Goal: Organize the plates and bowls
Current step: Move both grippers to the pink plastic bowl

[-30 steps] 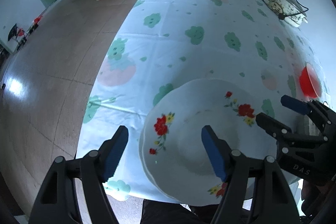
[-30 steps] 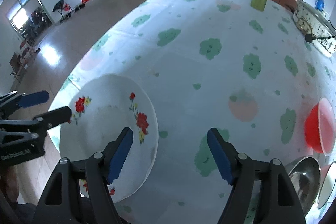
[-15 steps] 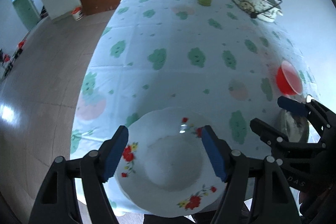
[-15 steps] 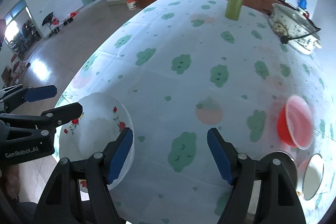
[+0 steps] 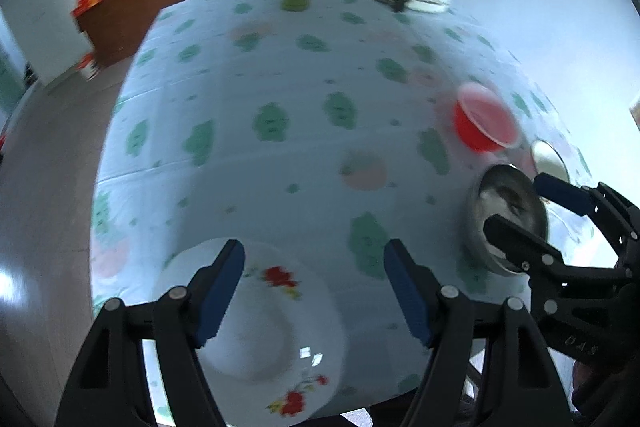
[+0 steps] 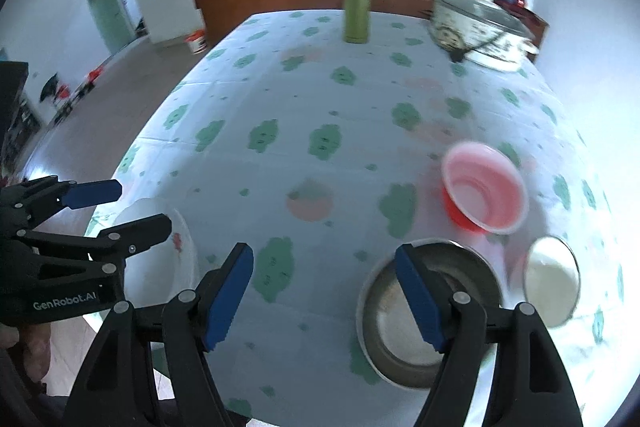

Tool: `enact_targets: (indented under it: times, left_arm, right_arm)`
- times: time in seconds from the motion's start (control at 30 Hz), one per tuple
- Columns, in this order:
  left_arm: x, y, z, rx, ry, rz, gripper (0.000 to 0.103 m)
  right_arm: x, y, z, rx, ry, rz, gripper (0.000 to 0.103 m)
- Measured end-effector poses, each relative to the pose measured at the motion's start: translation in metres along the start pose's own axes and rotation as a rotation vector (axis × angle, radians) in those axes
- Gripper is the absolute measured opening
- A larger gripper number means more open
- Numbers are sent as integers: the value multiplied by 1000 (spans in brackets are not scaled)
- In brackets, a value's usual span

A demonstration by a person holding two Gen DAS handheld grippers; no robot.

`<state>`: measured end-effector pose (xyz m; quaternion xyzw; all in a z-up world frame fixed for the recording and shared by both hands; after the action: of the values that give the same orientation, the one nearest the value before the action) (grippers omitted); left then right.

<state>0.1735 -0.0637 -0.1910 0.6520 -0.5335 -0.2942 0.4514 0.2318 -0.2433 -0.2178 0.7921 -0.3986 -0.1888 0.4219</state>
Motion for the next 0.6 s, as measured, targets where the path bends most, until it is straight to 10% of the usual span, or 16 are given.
enact_targets:
  times: [0.6]
  left_arm:
    - [116, -24, -22, -26, -210, 96, 73]
  right_arm:
    - [102, 31, 67, -8, -282, 114, 75]
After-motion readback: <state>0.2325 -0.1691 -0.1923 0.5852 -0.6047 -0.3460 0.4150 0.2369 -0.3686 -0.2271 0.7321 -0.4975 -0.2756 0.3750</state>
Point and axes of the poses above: each gripper's, at about its wrist camera, not at the fingertips, and y roughly against the way its jaws point, x to its right, z to its underside, the point moved 1 cm from there along -y, roughly the way its jaws point, and after that the axes turned 11 degrees about y, right-handed, at the moved point
